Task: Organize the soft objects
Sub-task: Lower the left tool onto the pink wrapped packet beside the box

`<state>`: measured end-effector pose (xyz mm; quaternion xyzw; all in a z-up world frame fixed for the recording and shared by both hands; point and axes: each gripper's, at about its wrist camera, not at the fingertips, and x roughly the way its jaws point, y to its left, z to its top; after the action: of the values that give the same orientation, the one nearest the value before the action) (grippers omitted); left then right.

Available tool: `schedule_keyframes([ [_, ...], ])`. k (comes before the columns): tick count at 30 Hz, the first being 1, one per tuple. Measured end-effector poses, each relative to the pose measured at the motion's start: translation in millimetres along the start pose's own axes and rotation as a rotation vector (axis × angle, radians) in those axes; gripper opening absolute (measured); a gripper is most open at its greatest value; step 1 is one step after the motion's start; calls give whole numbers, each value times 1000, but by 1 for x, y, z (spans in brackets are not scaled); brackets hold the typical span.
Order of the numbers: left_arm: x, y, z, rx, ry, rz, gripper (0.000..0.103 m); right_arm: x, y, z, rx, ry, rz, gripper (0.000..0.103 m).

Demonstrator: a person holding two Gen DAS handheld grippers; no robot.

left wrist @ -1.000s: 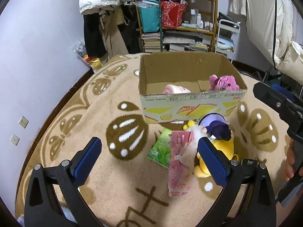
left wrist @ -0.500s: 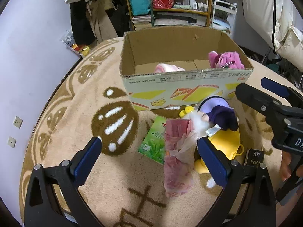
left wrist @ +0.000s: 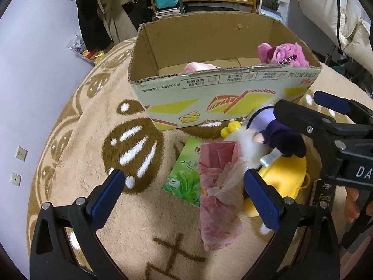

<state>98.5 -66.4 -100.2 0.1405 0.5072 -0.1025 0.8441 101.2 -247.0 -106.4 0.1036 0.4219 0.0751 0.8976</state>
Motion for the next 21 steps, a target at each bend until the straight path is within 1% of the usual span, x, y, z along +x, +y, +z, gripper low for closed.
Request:
schedule_keyframes([
  [6, 12, 1, 5, -9, 22, -5, 101, 13, -1, -2, -4, 39, -3, 103],
  [13, 24, -4, 5, 23, 52, -1, 101, 29, 0, -7, -9, 112, -8, 103],
  [17, 30, -9, 4, 38, 77, -16, 101, 33, -3, -9, 3, 129, -8, 103],
  [21, 35, -13, 2, 62, 88, -8, 101, 36, -7, -10, 20, 139, -10, 103],
])
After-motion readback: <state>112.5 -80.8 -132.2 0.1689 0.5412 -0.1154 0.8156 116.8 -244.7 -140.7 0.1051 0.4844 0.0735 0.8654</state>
